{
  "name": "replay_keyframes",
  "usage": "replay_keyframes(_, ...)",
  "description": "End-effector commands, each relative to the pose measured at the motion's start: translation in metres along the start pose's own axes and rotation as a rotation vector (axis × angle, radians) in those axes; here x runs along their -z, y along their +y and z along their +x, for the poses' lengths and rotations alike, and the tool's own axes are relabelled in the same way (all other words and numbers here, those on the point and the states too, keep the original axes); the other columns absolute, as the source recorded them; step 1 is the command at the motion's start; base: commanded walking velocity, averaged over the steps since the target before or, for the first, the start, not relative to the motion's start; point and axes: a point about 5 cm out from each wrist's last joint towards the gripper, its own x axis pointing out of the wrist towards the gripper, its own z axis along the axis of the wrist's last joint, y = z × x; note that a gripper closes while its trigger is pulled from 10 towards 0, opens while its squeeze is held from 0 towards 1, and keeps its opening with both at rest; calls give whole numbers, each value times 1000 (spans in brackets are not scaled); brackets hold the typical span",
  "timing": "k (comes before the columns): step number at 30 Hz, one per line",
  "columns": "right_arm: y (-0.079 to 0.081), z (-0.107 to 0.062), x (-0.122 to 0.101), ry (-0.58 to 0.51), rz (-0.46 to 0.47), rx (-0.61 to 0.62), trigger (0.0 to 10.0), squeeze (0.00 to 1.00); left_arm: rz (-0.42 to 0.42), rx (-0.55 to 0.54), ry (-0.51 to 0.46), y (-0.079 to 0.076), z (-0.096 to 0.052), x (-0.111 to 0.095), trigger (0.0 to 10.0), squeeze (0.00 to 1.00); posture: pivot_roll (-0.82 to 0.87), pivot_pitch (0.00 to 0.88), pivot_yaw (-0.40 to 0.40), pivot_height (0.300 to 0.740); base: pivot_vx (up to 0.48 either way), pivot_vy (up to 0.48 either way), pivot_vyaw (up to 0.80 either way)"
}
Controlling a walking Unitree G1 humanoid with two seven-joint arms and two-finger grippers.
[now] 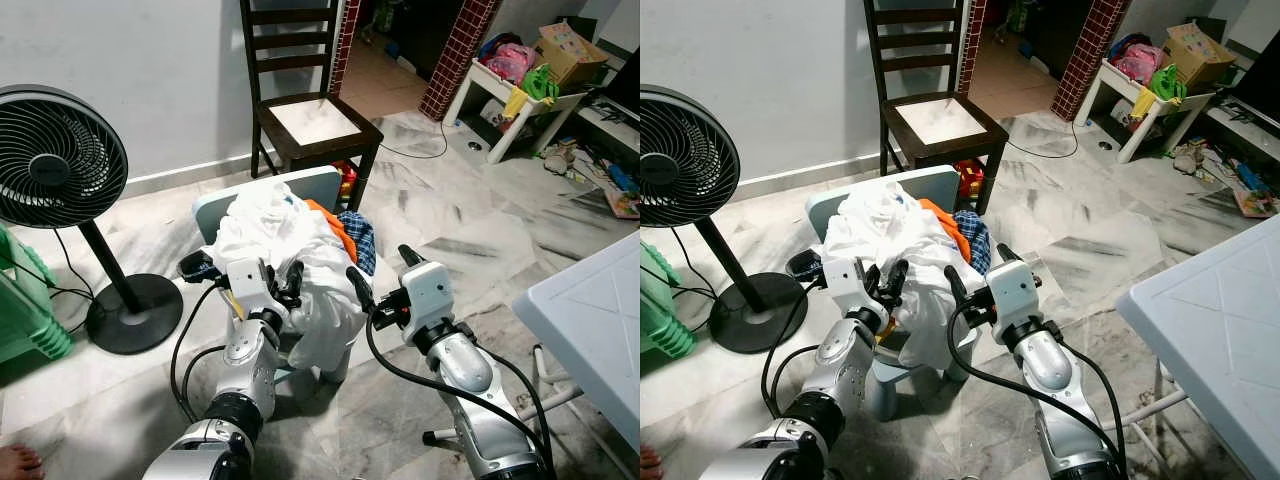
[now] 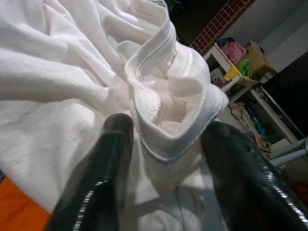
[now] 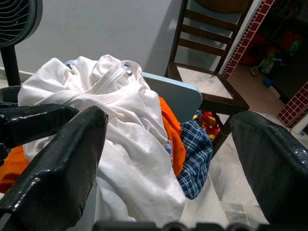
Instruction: Hang hanger
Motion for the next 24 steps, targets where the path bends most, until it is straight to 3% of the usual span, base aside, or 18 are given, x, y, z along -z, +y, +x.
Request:
replay_keyframes(1,-4,-3,-3,-4,-7,12,10000,0,-7,31,8,-13,3,2,0,0,-102,85,-154,740,0,0,0)
replay_keyframes(14,-5,-3,-3,-4,-9,20,10000,0,7,57,32,-21,6,4,0,0,-113,81,-150,740,0,0,0)
replay_keyframes(24,-3,-1,-3,-6,-3,21,10000,0,12,72,32,-18,5,3,0,0,-100,79,-145,740,0,0,0)
